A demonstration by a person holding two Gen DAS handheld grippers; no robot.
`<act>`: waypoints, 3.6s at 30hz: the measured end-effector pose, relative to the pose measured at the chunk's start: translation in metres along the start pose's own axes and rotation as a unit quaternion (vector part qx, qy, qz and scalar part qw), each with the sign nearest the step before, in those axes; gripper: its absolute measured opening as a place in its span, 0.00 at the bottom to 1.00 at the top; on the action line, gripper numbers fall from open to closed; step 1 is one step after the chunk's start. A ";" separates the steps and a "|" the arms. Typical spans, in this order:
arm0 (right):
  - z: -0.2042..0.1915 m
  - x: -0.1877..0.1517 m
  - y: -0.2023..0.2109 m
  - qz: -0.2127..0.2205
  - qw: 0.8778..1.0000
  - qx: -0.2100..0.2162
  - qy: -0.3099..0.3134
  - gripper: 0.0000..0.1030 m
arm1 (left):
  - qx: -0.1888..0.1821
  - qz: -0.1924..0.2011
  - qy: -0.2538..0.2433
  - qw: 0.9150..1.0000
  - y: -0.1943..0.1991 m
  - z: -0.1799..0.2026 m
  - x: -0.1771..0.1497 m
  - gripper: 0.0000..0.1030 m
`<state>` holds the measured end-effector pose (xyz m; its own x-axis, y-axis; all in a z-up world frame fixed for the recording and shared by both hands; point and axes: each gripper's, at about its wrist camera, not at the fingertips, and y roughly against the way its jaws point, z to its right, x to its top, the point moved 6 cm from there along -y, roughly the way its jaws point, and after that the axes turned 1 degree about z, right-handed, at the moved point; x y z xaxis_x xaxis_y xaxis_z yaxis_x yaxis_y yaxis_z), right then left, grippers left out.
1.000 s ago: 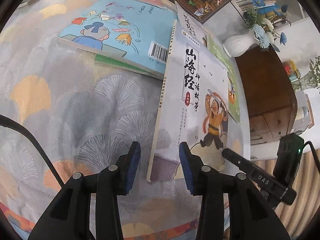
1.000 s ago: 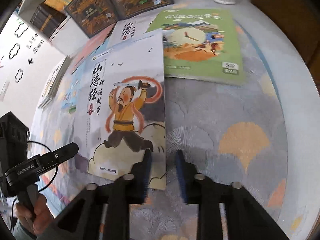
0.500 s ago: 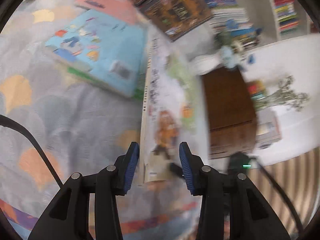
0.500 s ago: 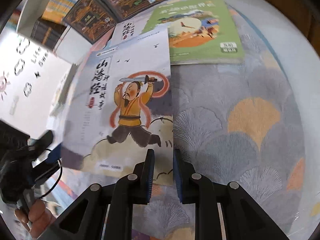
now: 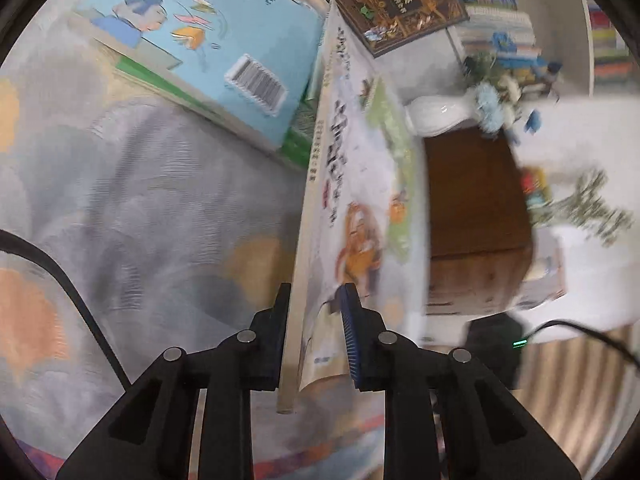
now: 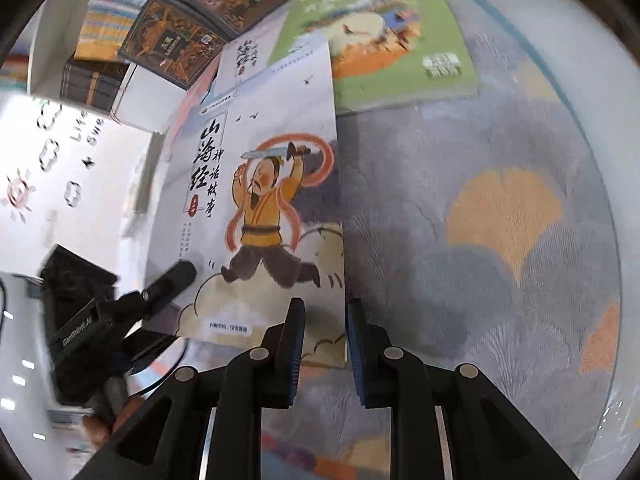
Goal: Organize books
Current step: 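Carry the Shanhaijing book with both grippers toward the white table, then lower the Shanhaijing book onto the book stack and open both grippers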
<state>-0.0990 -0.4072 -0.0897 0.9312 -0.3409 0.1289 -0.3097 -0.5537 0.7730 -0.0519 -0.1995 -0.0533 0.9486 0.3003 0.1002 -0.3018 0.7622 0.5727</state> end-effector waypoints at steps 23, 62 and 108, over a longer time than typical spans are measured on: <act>-0.010 0.013 0.016 0.046 0.996 0.071 0.000 0.17 | 0.083 -0.080 -0.026 0.993 -0.016 0.019 -0.004 0.19; -0.308 0.003 -0.057 0.092 0.942 -0.044 0.319 0.18 | 0.083 0.071 -0.183 0.977 0.203 0.001 0.130 0.19; -0.441 0.120 -0.309 -0.065 0.978 0.050 0.193 0.22 | 0.168 0.203 -0.024 0.964 0.311 -0.218 0.341 0.30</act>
<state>0.1932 0.0580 -0.0396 0.9610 0.0390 0.2738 -0.1834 -0.6513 0.7363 0.1566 0.2648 -0.0185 0.7641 0.5018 0.4054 -0.6097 0.3563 0.7080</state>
